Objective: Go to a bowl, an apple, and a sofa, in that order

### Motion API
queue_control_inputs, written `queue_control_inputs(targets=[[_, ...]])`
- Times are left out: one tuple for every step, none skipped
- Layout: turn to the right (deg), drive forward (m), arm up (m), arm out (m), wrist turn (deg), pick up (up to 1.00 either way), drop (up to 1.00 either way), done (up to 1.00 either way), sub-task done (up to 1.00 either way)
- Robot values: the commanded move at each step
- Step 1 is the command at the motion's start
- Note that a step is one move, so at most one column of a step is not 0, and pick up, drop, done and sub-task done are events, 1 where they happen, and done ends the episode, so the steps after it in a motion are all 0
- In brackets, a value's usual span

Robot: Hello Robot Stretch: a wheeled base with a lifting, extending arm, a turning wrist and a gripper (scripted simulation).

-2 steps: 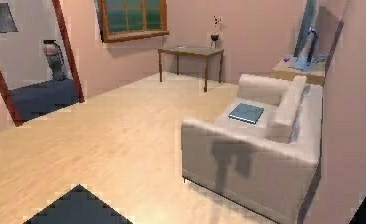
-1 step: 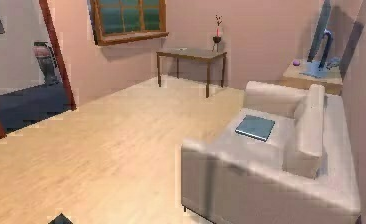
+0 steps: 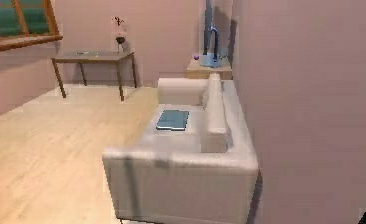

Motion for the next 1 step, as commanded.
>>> queue_control_inputs(targets=[[0.0, 0.00, 0.00, 0.00, 0.0, 0.00, 0.00, 1.00, 0.00]])
